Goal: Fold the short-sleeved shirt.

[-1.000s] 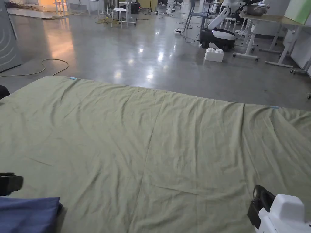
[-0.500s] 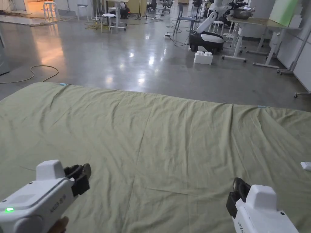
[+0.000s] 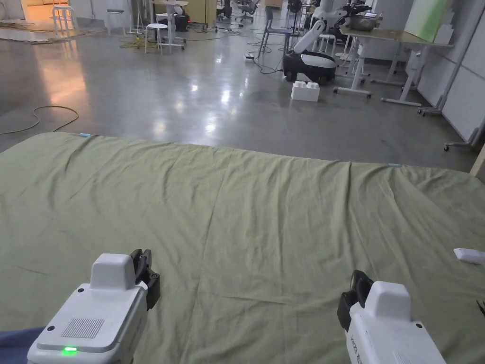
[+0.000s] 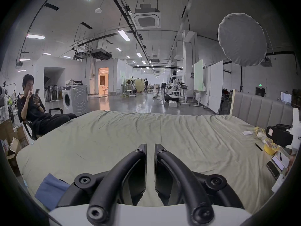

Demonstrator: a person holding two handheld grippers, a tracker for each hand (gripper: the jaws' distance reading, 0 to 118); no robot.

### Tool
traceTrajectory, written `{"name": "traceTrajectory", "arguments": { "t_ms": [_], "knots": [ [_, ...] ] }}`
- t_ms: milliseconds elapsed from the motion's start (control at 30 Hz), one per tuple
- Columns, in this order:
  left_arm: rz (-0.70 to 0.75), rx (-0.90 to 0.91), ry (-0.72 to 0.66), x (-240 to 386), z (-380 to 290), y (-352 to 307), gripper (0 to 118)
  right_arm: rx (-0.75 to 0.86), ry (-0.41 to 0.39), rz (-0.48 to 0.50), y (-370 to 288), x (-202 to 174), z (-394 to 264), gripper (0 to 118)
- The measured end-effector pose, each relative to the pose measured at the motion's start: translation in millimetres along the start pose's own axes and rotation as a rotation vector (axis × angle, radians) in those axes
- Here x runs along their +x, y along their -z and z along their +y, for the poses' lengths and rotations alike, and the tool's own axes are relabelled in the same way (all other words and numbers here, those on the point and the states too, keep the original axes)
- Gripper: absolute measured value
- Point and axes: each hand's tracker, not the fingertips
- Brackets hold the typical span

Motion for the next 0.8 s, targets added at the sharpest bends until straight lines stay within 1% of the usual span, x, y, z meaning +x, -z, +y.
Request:
{"name": "traceTrajectory", "arguments": {
  "t_ms": [400,700,733,767,800],
  "knots": [
    [0.022,0.010,0.028,0.0,-3.3,-3.6,9,0.008,-0.016,0.013,-4.9,-4.1,-0.4,1],
    [0.037,0.011,0.079,4.5,-1.2,-2.5,10,0.017,-0.030,0.017,-4.9,-7.4,2.7,1],
    [0.040,0.013,0.085,4.3,-1.1,-1.9,12,0.020,-0.033,0.016,-5.0,-7.6,3.0,2],
    [0.043,0.014,0.089,4.8,-0.4,-1.7,15,0.020,-0.033,0.014,-5.0,-7.8,3.2,7],
    [0.044,0.017,0.090,5.1,0.1,-1.8,25,0.023,-0.034,0.012,-5.0,-7.9,3.3,20]
  ]
}}
